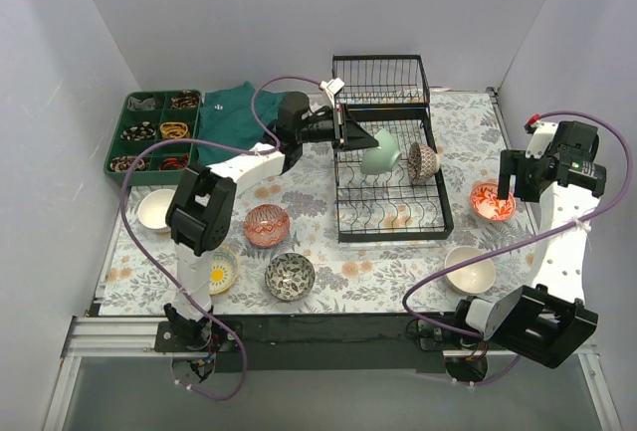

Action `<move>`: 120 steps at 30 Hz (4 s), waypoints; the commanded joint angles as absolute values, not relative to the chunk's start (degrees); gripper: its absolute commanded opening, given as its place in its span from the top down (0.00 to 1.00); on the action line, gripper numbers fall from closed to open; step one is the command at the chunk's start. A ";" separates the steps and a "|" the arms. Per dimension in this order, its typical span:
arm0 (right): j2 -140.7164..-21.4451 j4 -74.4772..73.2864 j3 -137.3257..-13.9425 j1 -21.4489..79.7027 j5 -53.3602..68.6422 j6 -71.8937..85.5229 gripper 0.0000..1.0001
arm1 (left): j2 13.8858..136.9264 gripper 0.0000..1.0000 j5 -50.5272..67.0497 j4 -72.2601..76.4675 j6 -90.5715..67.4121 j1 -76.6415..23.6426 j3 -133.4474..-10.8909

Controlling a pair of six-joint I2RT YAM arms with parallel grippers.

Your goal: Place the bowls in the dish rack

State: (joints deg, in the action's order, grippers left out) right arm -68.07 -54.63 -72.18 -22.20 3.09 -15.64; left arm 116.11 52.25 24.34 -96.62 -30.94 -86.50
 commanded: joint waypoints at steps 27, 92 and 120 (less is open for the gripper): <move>-74.09 -61.70 -79.19 -22.50 -5.19 -17.58 0.18 | 136.57 1.00 35.51 52.56 -127.61 -35.51 -97.47; -71.72 -57.57 -75.23 -22.50 4.30 -14.94 0.19 | 112.71 0.42 37.68 35.60 -103.25 -28.84 -73.68; -72.68 -53.70 -79.01 -22.50 23.47 -17.58 0.17 | 91.59 0.44 -7.47 -59.78 -21.98 4.65 -82.55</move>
State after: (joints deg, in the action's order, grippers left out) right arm -72.58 -56.05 -78.41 -22.39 20.69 -18.15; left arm 93.49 -2.17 -56.51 -24.18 1.78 -83.46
